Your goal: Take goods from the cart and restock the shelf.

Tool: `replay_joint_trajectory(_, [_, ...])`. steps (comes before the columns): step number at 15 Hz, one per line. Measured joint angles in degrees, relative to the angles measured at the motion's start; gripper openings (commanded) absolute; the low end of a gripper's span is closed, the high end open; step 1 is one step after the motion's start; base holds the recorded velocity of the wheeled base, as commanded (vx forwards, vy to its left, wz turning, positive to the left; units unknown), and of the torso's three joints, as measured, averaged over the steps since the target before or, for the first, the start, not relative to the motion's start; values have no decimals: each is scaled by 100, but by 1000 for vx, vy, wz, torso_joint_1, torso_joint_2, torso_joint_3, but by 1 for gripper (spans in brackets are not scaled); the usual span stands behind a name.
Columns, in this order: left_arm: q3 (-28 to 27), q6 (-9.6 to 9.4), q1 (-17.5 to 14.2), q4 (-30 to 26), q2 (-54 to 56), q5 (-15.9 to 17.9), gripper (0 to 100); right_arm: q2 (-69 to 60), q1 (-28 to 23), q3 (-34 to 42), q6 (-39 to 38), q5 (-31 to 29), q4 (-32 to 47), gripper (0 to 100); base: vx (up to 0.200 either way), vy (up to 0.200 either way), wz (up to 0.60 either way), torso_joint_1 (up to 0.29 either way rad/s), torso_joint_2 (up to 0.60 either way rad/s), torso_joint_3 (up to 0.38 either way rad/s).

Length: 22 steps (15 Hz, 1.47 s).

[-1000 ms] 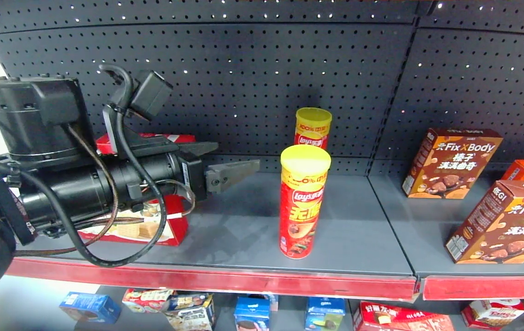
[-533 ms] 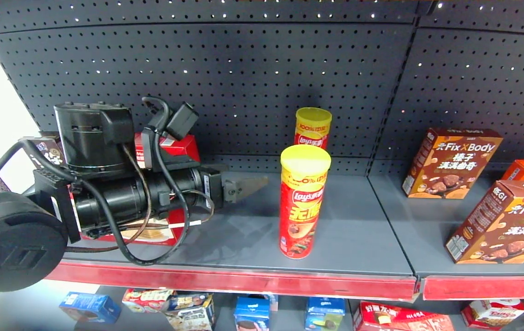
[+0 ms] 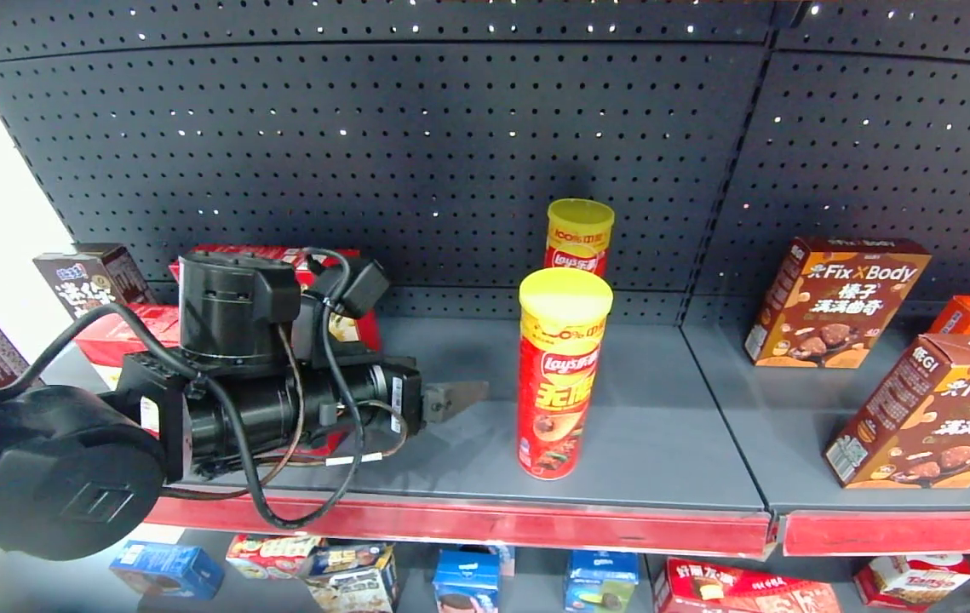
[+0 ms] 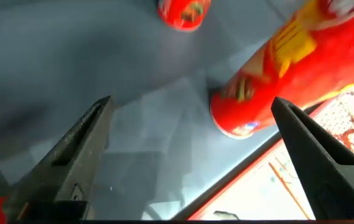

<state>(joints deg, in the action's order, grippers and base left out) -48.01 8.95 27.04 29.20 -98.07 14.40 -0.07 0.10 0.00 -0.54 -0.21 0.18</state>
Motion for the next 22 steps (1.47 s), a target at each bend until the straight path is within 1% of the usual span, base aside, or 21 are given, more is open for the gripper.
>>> replay_joint_trajectory(2, [94, -28, 44, 2, -35, -107, 100, 0, 0, 0, 0, 0, 0, 100, 0, 0, 0, 0, 0, 0])
replay_joint_trajectory(3, [127, -39, 104, 2, -82, -362, 100, 0, 0, 0, 0, 0, 0, 100, 0, 0, 0, 0, 0, 0])
replay_joint_trajectory(4, [138, -41, 188, 2, -134, -527, 100, 0, -5, 0, 0, 0, 0, 100, 0, 0, 0, 0, 0, 0])
replay_joint_trajectory(6, [135, -39, 322, 15, -219, -720, 100, 0, -5, 0, 0, 0, 0, 100, 0, 0, 0, 0, 0, 0])
replay_joint_trajectory(7, [129, -39, 367, 22, -251, -762, 100, 0, -5, 0, 0, -1, 0, 100, 0, 0, 0, 0, 0, 0])
replay_joint_trajectory(10, [96, -39, 510, 57, -352, -1145, 100, 0, 0, 0, 0, 0, 0, 100, 0, 0, 0, 0, 0, 0])
replay_joint_trajectory(13, [51, -35, 625, 50, -432, -1356, 100, 0, -2, 0, 0, -1, 0, 100, 0, 0, 0, 0, 0, 0])
replay_joint_trajectory(16, [-65, -37, 730, 57, -521, -1437, 100, 0, -5, 0, 0, 2, 0, 100, 0, 0, 0, 0, 0, 0])
replay_joint_trajectory(22, [-196, -41, 887, 59, -623, -1467, 100, 0, -2, 0, 0, 0, 0, 100, 0, 0, 0, 0, 0, 0])
